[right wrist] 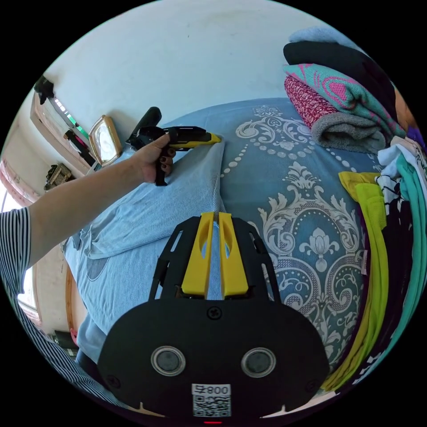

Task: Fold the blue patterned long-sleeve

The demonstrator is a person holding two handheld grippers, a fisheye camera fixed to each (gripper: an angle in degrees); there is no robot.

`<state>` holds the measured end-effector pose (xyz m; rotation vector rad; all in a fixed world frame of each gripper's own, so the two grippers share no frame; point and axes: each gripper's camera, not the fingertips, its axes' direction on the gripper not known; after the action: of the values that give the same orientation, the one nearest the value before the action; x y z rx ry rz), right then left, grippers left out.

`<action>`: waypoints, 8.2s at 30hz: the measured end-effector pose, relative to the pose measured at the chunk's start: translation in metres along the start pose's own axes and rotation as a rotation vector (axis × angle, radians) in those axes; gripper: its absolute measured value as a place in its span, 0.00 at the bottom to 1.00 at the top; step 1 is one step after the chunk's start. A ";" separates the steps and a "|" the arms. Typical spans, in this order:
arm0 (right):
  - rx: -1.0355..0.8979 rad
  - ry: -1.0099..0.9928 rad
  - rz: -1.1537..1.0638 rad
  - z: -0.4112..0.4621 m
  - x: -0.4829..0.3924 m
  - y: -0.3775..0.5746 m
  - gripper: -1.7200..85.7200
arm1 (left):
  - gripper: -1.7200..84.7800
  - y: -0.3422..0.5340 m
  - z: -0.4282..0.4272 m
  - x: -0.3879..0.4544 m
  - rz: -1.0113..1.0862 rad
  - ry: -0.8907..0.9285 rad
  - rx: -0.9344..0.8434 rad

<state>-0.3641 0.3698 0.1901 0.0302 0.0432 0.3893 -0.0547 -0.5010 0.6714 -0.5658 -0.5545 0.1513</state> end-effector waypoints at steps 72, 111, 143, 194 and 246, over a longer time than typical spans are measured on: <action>-0.021 -0.269 0.211 -0.108 -0.121 -0.133 0.02 | 0.13 1.046 -0.294 -0.178 -0.891 -0.680 0.561; -0.767 -0.978 -0.383 -0.001 -0.596 -0.358 0.03 | 0.12 1.347 -0.155 -0.273 -0.653 -0.132 0.821; -0.589 -1.189 -0.364 -0.073 -0.526 -0.535 0.03 | 0.05 1.272 -0.048 -0.303 -0.300 0.573 1.358; -0.562 -0.554 -0.162 -0.015 -0.115 -0.536 0.03 | 0.06 0.904 0.308 -0.228 -0.617 0.450 0.514; -0.602 -0.678 -0.752 0.150 -0.758 -0.613 0.02 | 0.07 1.182 -0.032 -0.331 -0.742 0.016 1.036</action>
<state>-0.8254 -0.4882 0.3441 -0.4389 -0.7161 -0.3848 -0.3010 0.3795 -0.1476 0.6549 -0.5580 -0.2711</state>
